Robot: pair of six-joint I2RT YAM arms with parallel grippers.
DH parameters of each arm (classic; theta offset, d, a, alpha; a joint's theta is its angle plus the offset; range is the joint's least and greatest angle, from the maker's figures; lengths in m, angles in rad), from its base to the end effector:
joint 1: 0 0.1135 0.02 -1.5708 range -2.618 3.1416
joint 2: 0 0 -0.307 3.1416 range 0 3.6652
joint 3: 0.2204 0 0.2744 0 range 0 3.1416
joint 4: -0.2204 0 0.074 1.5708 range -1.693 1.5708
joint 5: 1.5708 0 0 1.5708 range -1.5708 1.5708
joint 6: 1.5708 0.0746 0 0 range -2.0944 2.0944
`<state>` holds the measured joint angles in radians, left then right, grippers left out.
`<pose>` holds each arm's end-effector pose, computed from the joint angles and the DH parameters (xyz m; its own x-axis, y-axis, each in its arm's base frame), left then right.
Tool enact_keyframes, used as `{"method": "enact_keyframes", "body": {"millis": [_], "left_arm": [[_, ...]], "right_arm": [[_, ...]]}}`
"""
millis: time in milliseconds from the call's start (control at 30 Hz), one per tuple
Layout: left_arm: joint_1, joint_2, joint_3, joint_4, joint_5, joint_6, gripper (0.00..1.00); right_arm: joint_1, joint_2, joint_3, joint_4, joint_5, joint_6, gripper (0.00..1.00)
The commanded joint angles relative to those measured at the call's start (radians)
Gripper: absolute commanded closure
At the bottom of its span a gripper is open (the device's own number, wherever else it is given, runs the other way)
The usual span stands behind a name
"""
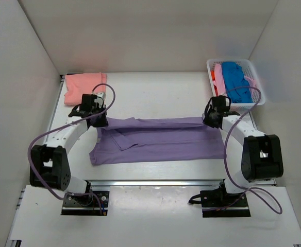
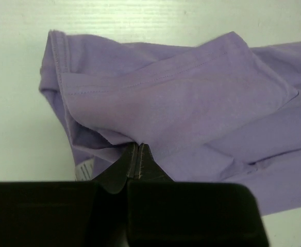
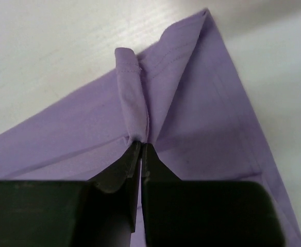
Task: Fold and stack the t-shirts
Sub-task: Fold the other side of the tshirt into a rectangle
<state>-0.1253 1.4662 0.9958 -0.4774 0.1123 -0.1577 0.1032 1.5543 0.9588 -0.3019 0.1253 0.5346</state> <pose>0.3365 -0.0508 0.2306 -0.8255 -0.0533 -0.5619 0.0602 0.9815 -0.1815 0.3616 0.0281 0.2042 -0.6816 0.4376 -0.5864 0.3749 0.8971 0.2337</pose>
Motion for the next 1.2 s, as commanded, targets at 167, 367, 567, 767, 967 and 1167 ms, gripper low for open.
{"method": "enact_keyframes", "body": {"millis": [167, 367, 567, 767, 967, 1167], "left_arm": [[-0.025, -0.187, -0.144, 0.051, -0.028, -0.017, 1.00], [-0.034, -0.285, -0.255, 0.086, -0.030, -0.043, 1.00], [-0.045, -0.310, -0.332, 0.112, -0.040, -0.068, 0.93], [-0.025, -0.290, -0.352, 0.085, -0.091, -0.105, 0.98], [-0.019, -0.299, -0.359, 0.080, -0.111, -0.134, 0.91], [-0.031, -0.325, -0.378, 0.083, -0.111, -0.166, 0.68]], "right_arm": [[-0.033, -0.189, -0.208, 0.187, -0.059, 0.094, 1.00], [-0.077, -0.243, -0.302, 0.239, -0.108, 0.116, 1.00], [-0.074, -0.253, -0.348, 0.259, -0.116, 0.129, 1.00], [-0.060, -0.306, -0.437, 0.256, -0.113, 0.146, 1.00], [-0.092, -0.402, -0.514, 0.196, -0.101, 0.189, 0.92], [-0.151, -0.584, -0.583, 0.196, -0.069, 0.257, 0.83]]}}
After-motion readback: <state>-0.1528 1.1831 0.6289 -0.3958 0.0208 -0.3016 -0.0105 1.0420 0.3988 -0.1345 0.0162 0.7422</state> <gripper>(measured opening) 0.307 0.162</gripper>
